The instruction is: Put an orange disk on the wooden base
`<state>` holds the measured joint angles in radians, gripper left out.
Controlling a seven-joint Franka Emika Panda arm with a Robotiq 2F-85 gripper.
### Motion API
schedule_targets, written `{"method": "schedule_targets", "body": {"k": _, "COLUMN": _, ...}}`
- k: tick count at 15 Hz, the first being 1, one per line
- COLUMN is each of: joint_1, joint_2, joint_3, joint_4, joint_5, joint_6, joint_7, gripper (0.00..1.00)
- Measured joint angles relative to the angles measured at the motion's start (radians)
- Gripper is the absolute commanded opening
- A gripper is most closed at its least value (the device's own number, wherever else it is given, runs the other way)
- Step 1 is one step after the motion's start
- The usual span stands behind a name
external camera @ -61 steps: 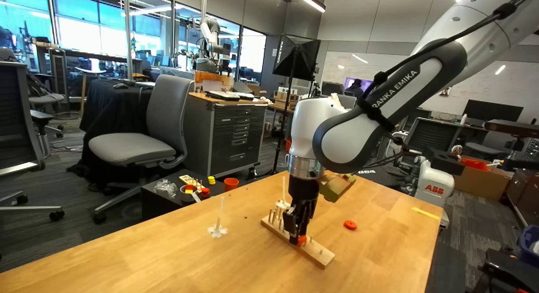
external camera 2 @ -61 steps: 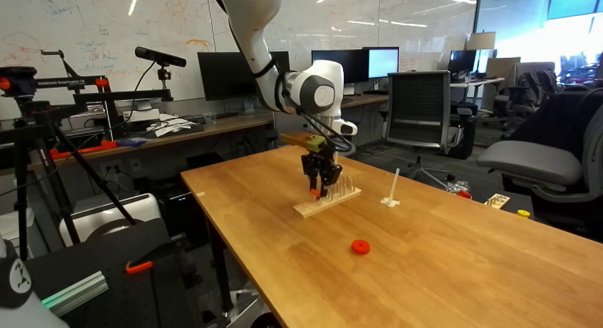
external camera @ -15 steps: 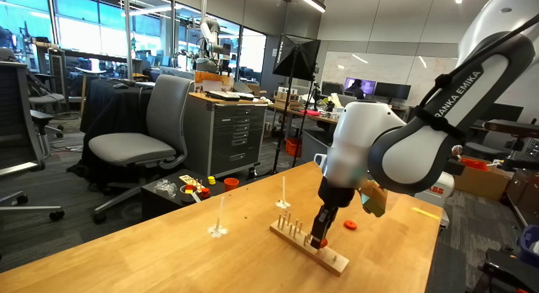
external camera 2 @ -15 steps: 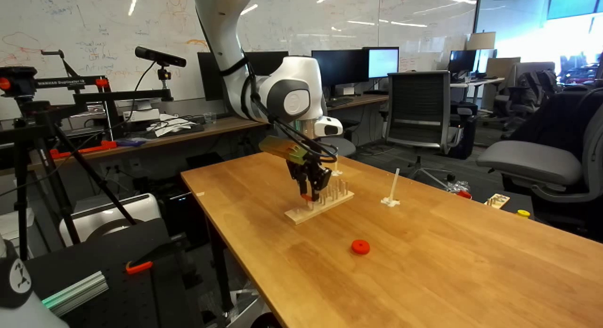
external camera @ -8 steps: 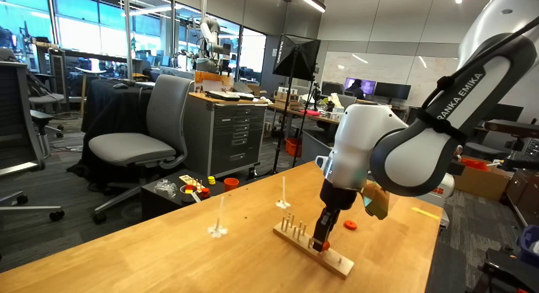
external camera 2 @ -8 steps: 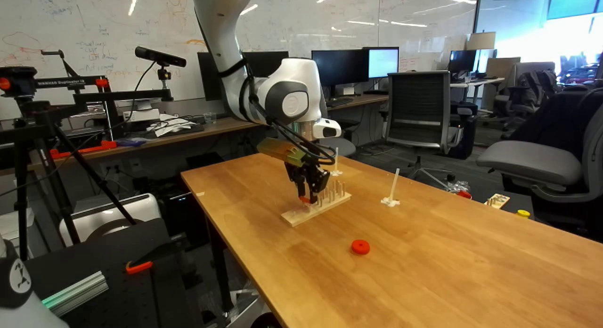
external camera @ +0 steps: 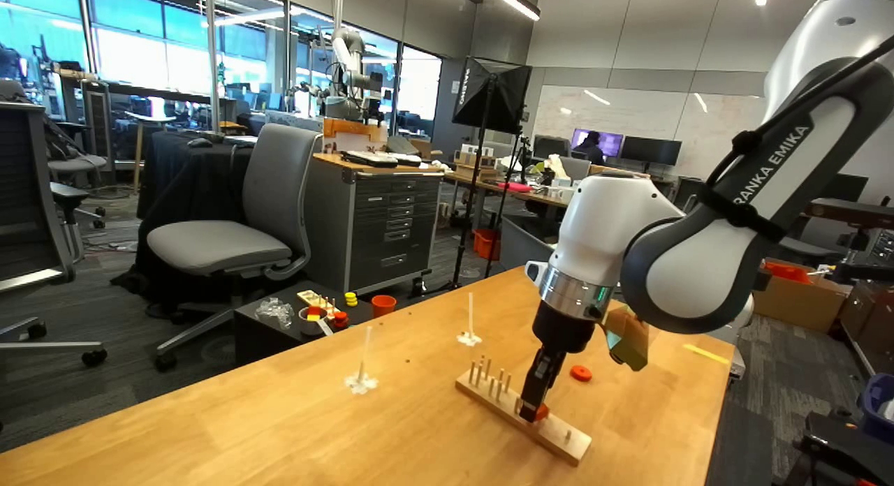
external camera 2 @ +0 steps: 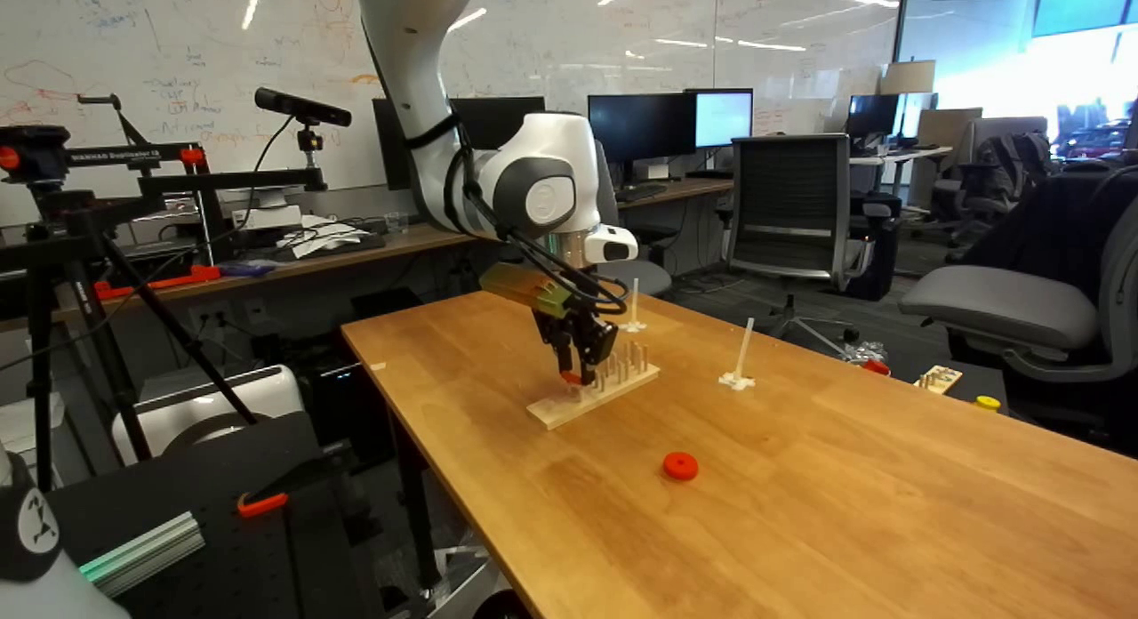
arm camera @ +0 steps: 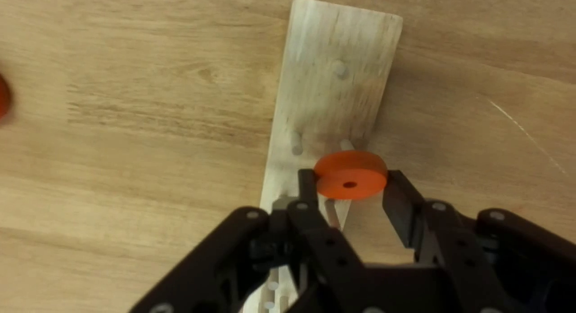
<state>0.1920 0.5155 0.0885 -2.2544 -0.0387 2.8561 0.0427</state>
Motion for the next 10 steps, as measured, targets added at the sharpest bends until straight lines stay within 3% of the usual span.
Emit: {"method": "schedule_targets", "body": {"k": 10, "joint_1": 0.006, "joint_2": -0.017, "joint_3": 0.000, "joint_4": -0.048, "joint_5": -0.020, "joint_6": 0.053, "joint_7": -0.001, "gripper": 0.18}}
